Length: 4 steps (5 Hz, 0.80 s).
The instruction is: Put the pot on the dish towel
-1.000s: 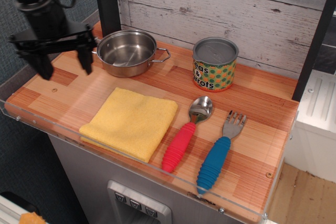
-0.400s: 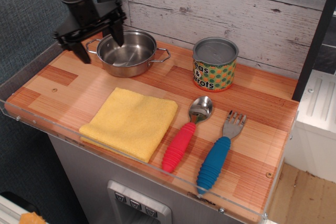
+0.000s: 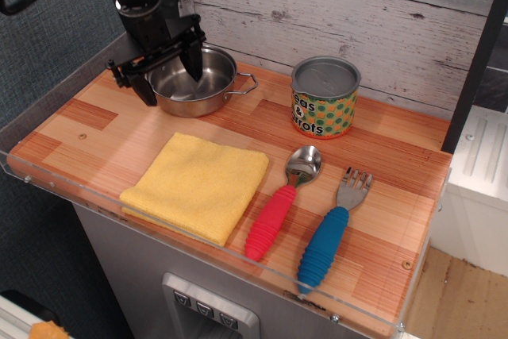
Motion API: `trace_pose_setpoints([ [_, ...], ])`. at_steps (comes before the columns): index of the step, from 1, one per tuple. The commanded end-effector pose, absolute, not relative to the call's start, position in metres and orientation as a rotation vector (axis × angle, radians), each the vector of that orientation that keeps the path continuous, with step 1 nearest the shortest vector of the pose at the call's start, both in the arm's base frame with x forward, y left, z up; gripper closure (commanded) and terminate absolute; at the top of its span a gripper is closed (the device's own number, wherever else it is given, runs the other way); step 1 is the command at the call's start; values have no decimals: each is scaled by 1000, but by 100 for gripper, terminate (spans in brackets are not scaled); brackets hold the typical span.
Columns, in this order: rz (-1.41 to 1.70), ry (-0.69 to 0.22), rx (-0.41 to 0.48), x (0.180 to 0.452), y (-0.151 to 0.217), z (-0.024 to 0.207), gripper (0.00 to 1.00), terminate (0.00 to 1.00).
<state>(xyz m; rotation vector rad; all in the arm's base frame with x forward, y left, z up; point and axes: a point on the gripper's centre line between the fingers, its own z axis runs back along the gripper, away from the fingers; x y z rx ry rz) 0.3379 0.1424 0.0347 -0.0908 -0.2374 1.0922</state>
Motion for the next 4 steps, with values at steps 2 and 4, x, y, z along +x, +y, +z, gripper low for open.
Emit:
trace_pose_setpoints([
  [2, 1032, -251, -84, 340, 155, 30, 100, 0],
  [4, 1008, -258, -81, 331, 158, 31, 100, 0],
])
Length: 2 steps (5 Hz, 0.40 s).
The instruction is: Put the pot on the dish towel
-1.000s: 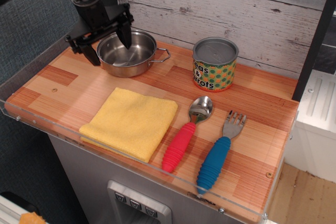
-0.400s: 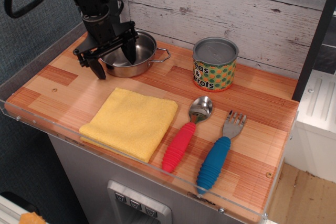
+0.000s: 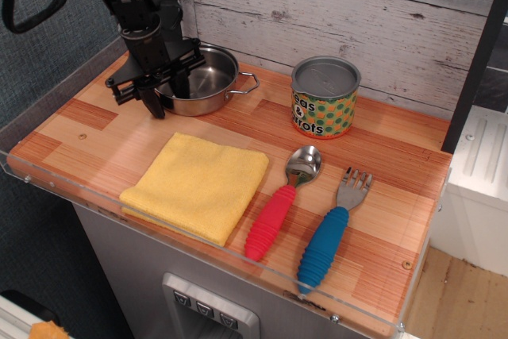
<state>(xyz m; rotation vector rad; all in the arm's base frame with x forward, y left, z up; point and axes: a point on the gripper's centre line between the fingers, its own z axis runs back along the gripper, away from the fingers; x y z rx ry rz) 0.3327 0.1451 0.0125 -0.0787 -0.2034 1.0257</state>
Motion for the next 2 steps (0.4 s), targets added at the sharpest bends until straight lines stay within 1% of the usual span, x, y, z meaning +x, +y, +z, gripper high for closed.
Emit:
trace_pose_setpoints([
  [1, 963, -268, -112, 328, 161, 36, 100, 0],
  [2, 925, -291, -138, 327, 162, 42, 100, 0],
])
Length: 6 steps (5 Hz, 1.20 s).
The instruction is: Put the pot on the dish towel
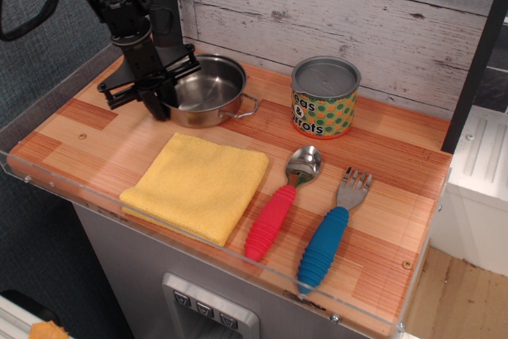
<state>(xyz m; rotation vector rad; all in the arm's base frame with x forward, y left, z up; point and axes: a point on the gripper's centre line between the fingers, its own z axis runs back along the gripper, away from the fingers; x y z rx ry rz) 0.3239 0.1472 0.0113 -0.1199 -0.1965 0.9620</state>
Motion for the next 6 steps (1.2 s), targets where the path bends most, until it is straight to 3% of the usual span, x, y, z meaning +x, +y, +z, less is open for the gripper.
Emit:
trace_pose_setpoints([
  [1, 900, -326, -141, 323, 162, 53, 100, 0],
  [2, 864, -354, -149, 319, 161, 64, 100, 0],
  [4, 637, -227, -69, 297, 158, 76, 100, 0],
  [6, 550, -213, -64, 268, 147, 77, 100, 0],
])
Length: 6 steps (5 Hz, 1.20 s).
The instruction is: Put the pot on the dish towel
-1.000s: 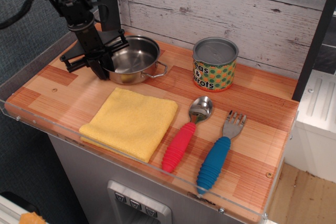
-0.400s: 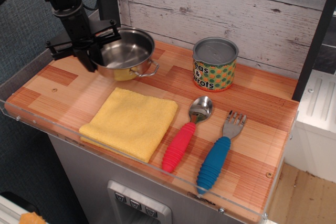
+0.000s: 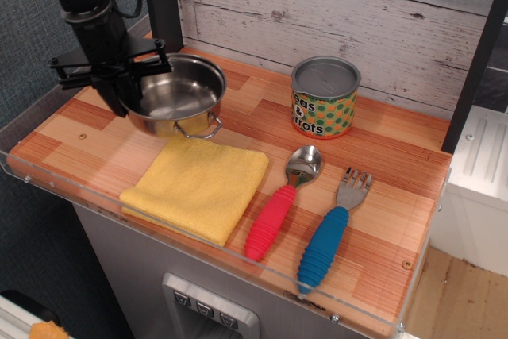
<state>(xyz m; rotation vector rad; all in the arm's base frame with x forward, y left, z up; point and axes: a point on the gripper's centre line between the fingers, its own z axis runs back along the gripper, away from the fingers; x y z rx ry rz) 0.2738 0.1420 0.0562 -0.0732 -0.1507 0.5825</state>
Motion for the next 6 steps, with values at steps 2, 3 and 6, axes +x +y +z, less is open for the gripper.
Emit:
trace_pose_setpoints([
  [2, 440, -233, -104, 247, 126, 64, 100, 0],
  [3, 408, -233, -111, 247, 116, 56, 100, 0],
  [6, 379, -223, -101, 247, 107, 38, 100, 0],
])
